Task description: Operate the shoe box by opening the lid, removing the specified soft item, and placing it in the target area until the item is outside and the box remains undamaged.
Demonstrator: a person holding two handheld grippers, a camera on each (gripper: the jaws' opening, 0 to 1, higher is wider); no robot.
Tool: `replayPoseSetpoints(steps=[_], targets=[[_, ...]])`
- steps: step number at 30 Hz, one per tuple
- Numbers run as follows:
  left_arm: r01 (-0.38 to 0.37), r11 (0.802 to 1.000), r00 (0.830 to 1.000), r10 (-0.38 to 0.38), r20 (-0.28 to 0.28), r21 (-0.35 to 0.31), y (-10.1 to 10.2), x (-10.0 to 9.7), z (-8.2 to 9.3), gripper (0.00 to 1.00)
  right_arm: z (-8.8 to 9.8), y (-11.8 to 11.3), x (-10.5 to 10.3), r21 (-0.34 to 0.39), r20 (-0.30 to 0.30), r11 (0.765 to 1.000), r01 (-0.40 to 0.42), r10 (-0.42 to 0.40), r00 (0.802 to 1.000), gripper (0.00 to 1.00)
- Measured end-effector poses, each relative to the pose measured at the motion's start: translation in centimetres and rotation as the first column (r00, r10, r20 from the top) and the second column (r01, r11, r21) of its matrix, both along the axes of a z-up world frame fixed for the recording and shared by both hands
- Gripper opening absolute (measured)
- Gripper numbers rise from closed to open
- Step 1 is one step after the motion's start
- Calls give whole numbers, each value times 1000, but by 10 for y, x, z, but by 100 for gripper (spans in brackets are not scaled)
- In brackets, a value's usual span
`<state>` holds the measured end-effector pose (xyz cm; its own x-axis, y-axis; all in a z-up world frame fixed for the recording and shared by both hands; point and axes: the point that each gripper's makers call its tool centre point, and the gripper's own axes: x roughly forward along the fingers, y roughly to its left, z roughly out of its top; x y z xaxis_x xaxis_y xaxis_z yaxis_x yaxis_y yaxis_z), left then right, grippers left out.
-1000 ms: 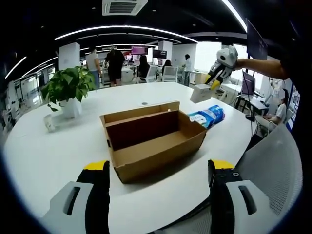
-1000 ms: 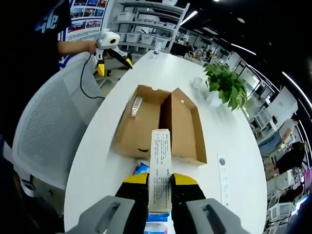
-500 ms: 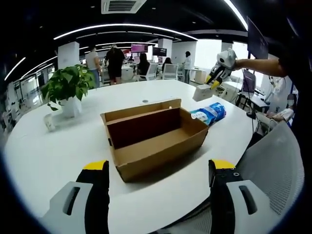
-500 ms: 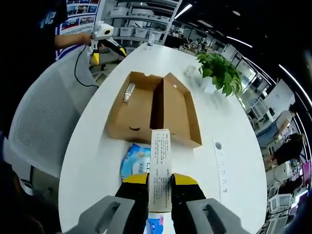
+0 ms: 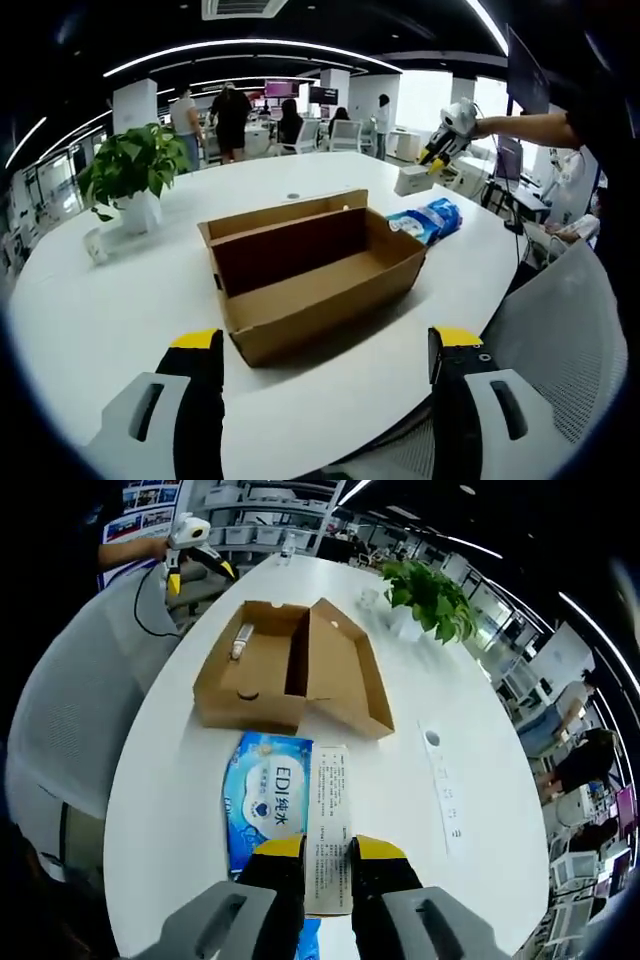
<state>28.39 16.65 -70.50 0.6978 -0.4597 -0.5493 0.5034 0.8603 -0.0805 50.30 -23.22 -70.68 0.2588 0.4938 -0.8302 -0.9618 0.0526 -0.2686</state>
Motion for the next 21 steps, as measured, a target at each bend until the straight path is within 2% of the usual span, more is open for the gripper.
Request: replayPoseSetpoints(steps=[12,21], targets=[[9,1000,1000,-9,-16,21,1,3,-7,88,-30,-38,17,-69,-27,996,57,-59,998,12],[3,1000,1000,-2,-24,25,1,1,-10,88,-51,-53,22,-116,-32,989,87,-91,995,12]])
